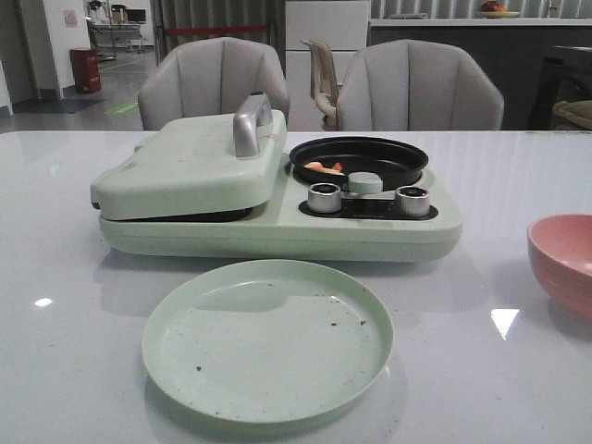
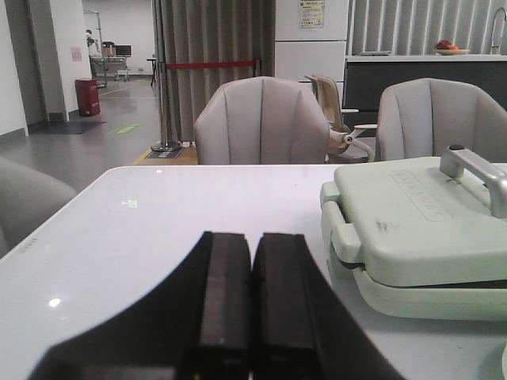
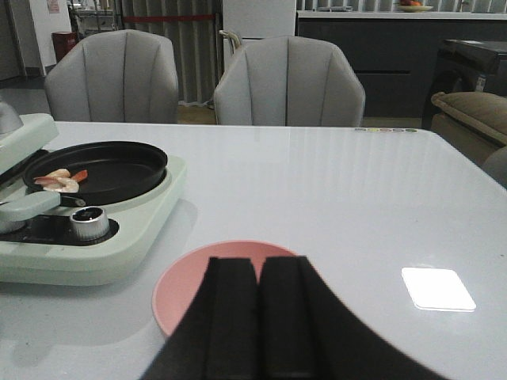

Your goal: Make breakfast with bread and shrimp

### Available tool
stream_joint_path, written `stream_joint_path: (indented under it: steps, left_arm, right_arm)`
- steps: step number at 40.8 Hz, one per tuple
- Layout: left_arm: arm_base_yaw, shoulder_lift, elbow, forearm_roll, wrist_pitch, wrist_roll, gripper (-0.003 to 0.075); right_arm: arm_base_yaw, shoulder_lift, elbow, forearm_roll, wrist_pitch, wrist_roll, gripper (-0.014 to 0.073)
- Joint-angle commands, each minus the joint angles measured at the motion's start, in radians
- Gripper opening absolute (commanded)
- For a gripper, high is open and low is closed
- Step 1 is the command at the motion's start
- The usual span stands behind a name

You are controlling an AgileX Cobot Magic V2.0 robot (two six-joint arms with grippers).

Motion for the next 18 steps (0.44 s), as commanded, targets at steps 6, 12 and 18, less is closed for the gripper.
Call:
stream_joint_path:
  steps: [6, 12, 18]
  left_arm:
    - [0.001, -0.021, 0.008, -0.01, -0.085, -0.008, 0.01]
    - [0.001, -0.021, 0.008, -0.01, -0.085, -0.008, 0.01]
    - [0.001, -0.021, 0.008, -0.01, -0.085, -0.008, 0.01]
  right_arm:
    - [-0.006, -0.023, -0.018, 0.006, -0.097, -0.008, 0.0034]
    - [0.014, -0.023, -0.018, 0.006, -0.097, -0.008, 0.0034]
    - [0.024, -0.023, -0.018, 0.006, -0.097, -0.008, 0.0034]
